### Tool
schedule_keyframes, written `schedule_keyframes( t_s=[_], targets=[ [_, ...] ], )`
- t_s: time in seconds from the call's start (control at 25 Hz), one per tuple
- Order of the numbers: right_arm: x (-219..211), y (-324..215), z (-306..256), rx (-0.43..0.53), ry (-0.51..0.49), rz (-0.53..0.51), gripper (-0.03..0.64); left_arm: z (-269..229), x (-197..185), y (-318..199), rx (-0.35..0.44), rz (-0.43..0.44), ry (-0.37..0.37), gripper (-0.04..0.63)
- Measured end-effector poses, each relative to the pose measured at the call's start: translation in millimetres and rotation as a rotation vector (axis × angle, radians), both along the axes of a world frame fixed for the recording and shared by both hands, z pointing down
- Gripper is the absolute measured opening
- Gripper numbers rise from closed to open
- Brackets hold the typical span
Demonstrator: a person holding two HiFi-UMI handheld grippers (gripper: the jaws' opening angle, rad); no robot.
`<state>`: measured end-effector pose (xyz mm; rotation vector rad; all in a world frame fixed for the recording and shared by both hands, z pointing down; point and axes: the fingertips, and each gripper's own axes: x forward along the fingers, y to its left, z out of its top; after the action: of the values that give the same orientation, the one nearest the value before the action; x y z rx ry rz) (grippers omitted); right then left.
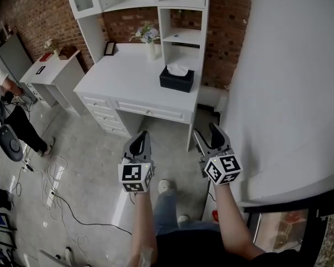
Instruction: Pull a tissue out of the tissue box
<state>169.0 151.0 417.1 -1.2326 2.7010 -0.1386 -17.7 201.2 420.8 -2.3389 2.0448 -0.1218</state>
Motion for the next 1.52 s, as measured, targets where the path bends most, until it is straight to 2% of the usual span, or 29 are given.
schedule_keyframes(
  t_s=[0.2, 0.36, 0.56, 0.68, 0.8, 1.0, 1.16, 1.32, 1.52],
  targets=[
    [-4.1, -26.9, -0.4, 0.010, 0.001, 0.005, 0.241, 0.0, -7.3, -29.0, 0.019, 0.001, 0.016, 0.009],
    [-12.2, -56.9, 0.9, 0.030, 0.039, 0.004, 0.241, 2.3, -18.7, -71.6, 0.035, 0.008, 0.033, 0.008],
    [-12.1, -123.3, 12.6, 0.021, 0.044, 0.067, 0.241, 11.4, -39.3, -147.3, 0.048, 0.029, 0.073, 0.009],
    [-29.6, -175.1, 20.0, 0.015, 0.057, 0.096, 0.241, 15.7, -55.9, -208.5, 0.048, 0.057, 0.091, 0.009],
    [-52.3, -231.7, 27.3, -0.017, 0.075, 0.119, 0.241, 20.8, -72.7, -270.4, 0.017, 0.091, 0.092, 0.009],
    [-91.4, -341.3, 33.3, -0.062, 0.039, 0.168, 0.241, 31.3, -104.7, -375.2, -0.038, 0.129, 0.061, 0.009],
    [-114.1, -407.7, 42.3, -0.101, 0.030, 0.202, 0.241, 43.7, -117.7, -440.5, -0.073, 0.182, 0.047, 0.009],
    [-122.9, -452.8, 44.7, -0.121, 0.046, 0.232, 0.241, 47.8, -118.3, -490.6, -0.098, 0.248, 0.051, 0.009],
    [-117.0, -480.1, 43.2, -0.126, 0.062, 0.281, 0.241, 48.0, -115.7, -528.2, -0.107, 0.306, 0.048, 0.008]
  ],
)
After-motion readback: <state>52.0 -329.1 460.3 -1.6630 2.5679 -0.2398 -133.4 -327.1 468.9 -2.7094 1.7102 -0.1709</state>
